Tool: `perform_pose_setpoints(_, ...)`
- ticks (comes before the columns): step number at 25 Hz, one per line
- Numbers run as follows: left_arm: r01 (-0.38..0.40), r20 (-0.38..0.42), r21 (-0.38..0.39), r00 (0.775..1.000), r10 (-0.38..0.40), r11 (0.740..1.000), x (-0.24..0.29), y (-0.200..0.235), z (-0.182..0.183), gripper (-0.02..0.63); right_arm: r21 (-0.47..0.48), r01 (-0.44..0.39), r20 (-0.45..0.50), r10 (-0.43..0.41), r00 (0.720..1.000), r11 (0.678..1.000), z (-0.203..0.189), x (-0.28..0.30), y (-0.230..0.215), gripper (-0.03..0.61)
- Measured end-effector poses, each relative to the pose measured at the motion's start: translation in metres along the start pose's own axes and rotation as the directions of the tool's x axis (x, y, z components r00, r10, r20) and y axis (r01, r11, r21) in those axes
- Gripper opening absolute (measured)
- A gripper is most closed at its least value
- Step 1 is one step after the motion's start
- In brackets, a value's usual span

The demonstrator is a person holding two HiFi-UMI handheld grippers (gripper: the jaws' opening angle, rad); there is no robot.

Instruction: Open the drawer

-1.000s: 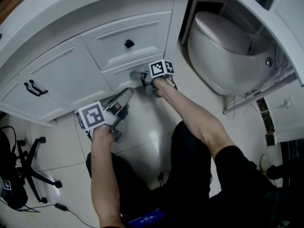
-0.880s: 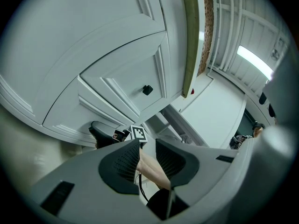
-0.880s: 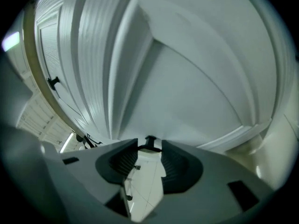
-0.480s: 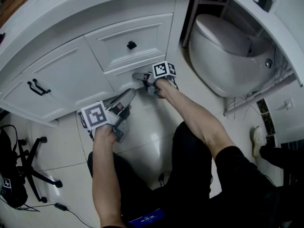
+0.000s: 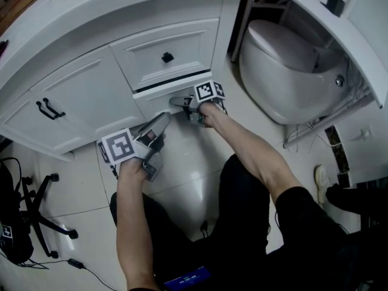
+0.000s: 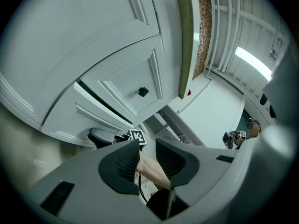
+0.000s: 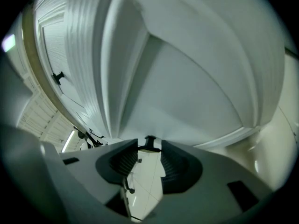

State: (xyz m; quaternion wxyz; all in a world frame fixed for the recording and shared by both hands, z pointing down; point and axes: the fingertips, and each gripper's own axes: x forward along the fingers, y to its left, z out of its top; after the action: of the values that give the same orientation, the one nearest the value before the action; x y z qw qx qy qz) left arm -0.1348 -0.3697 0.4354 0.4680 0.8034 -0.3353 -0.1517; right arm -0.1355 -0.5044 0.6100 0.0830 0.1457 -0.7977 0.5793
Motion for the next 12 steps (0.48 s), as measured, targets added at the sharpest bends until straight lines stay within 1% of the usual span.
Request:
perform_pose_setpoints(4,0.002,-0.003,0.005,1.000,-0.002,1.000,-0.001,-0.005,-0.003,0.107,-0.010,0.015,-0.019,-0.015,1.000,1.000,-0.008,-0.003,0.000,0.167)
perform_pose_setpoints(6,-0.006,-0.007,0.022,1.000,0.006,1.000,-0.003,-0.009,-0.005,0.107,-0.009,0.015,-0.021,-0.015,1.000,1.000,-0.013,-0.006,0.001,0.167)
perform_pose_setpoints(10,0.003,-0.009,0.005,1.000,-0.003,1.000,-0.006,-0.017,-0.014,0.107,-0.014,0.021,-0.022,-0.022,1.000,1.000,-0.019,-0.010,0.002,0.167)
perform_pose_setpoints(12,-0.010,-0.008,0.005,1.000,0.010,1.000,-0.011,-0.019,-0.017,0.107,-0.016,0.026,-0.024,-0.026,0.999,1.000,-0.024,-0.012,0.003,0.167)
